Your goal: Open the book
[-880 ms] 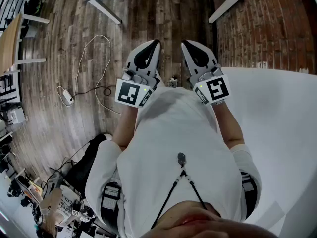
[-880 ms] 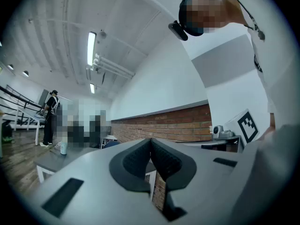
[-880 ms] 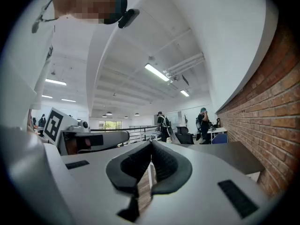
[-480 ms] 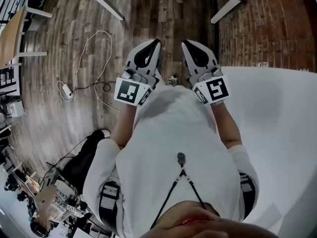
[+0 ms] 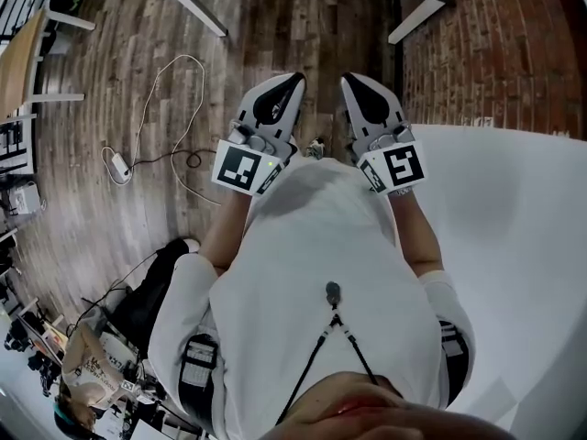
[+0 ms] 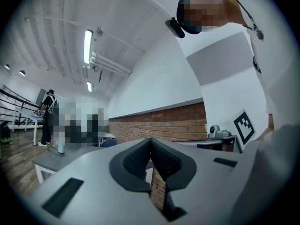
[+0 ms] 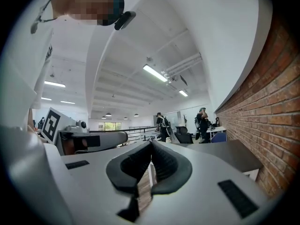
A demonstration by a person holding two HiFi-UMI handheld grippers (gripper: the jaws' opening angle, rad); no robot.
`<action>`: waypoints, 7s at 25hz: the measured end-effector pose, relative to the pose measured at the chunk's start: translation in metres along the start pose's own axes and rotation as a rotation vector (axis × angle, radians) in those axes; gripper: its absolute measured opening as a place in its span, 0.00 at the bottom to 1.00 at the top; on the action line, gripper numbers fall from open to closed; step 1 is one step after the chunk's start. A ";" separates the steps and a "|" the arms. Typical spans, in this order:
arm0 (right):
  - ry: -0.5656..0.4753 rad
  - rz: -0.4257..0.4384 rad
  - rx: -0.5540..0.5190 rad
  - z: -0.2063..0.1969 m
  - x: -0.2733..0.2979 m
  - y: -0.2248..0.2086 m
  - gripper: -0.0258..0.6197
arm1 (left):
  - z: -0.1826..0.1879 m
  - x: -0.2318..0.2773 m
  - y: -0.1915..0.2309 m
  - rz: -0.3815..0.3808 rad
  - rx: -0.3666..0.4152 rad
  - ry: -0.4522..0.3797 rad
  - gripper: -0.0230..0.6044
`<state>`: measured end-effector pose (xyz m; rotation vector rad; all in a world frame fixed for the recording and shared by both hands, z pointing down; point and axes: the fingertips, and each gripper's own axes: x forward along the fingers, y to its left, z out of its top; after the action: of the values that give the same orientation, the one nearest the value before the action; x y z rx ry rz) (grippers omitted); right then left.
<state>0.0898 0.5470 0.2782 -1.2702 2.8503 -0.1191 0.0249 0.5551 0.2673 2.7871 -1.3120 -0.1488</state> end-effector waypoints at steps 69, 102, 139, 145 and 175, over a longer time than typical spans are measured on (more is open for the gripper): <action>0.058 -0.133 0.007 0.003 0.331 -0.051 0.10 | 0.026 0.106 0.324 -0.108 -0.030 -0.037 0.07; 0.071 -0.041 0.054 -0.006 0.441 -0.155 0.10 | 0.010 0.210 0.411 -0.001 0.036 0.022 0.07; 0.100 -0.002 0.118 -0.003 0.505 -0.413 0.10 | -0.014 0.467 0.434 0.061 0.015 0.057 0.07; 0.098 0.011 0.115 -0.008 0.505 -0.432 0.10 | -0.027 0.473 0.433 0.093 0.023 0.076 0.07; 0.171 -0.091 0.141 -0.033 0.549 -0.485 0.10 | -0.128 0.533 0.490 -0.004 -0.019 0.265 0.07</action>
<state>0.0808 -0.1816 0.3566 -1.4248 2.8590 -0.4423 0.0022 -0.1666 0.4069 2.6774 -1.2335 0.1996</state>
